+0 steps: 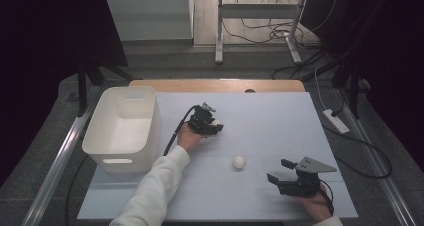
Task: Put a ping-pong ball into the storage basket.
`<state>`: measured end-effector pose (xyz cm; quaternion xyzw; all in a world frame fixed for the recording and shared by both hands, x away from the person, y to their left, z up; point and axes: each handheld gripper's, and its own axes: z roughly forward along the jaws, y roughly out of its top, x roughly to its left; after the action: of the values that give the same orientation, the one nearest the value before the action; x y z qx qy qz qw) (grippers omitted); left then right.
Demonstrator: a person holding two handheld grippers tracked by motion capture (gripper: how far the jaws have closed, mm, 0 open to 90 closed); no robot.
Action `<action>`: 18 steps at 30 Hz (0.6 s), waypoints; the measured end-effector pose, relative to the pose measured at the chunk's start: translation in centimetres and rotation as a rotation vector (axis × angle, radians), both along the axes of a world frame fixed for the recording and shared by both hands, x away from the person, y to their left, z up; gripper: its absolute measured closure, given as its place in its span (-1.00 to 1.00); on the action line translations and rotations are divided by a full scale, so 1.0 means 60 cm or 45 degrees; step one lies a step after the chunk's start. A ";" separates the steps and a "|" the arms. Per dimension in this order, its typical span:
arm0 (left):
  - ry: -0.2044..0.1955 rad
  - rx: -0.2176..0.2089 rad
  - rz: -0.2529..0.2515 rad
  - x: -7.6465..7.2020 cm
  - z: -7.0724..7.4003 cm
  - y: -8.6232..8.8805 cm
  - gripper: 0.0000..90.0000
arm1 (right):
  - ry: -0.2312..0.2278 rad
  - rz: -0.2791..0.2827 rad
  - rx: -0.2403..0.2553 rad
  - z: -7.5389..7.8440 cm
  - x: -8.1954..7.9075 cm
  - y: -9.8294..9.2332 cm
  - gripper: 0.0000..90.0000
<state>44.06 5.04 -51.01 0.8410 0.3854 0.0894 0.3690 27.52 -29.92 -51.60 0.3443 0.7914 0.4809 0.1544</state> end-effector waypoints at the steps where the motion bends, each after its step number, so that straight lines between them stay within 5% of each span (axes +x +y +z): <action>1: 0.002 0.000 -0.006 -0.003 0.002 0.000 0.13 | 0.000 0.000 0.000 0.000 0.000 0.000 -0.56; 18: -0.087 -0.043 -0.059 -0.041 0.035 0.000 0.13 | -0.003 -0.003 0.000 0.000 -0.001 0.000 -0.56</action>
<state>41.61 5.06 -48.89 0.8398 0.3545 0.1029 0.3981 27.47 -29.89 -51.57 0.3445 0.7909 0.4810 0.1561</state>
